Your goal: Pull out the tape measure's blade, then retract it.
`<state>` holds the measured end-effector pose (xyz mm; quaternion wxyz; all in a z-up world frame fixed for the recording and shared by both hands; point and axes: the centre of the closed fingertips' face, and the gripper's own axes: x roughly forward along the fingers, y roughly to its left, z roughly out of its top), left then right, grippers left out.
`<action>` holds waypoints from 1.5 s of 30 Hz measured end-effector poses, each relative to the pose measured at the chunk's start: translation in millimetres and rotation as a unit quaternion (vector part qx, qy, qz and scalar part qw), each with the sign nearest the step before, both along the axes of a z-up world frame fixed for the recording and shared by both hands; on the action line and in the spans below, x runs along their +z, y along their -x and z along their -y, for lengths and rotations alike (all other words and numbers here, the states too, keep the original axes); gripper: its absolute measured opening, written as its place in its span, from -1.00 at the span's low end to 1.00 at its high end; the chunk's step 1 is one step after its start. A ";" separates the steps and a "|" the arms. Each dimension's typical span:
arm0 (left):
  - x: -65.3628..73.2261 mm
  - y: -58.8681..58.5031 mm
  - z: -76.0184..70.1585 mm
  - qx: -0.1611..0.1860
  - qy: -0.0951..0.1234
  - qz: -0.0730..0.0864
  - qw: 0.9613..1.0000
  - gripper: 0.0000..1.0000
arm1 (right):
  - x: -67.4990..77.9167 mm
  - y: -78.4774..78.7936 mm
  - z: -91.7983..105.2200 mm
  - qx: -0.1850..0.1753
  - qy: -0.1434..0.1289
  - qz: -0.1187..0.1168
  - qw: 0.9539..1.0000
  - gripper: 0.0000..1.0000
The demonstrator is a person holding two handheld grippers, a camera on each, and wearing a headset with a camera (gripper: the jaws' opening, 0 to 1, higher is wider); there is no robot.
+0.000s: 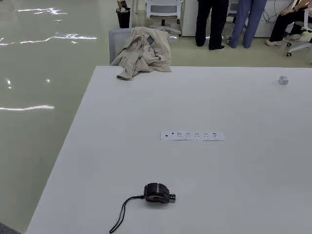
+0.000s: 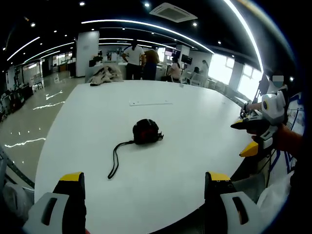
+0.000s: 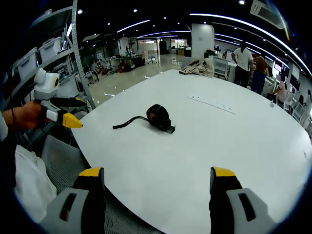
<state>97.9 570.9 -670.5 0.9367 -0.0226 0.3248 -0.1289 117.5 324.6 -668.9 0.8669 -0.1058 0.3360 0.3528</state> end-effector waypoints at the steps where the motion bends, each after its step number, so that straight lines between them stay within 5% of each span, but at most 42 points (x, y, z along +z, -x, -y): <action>1: -0.2 -0.7 0.2 -0.001 -0.001 0.000 1.000 1.00 | 0.1 -0.9 -0.7 0.001 0.000 0.001 1.000 0.84; 45: 7.0 -46.1 16.5 -0.071 -0.028 0.017 0.997 0.98 | -4.5 -36.1 -30.2 0.075 0.023 0.015 0.997 0.78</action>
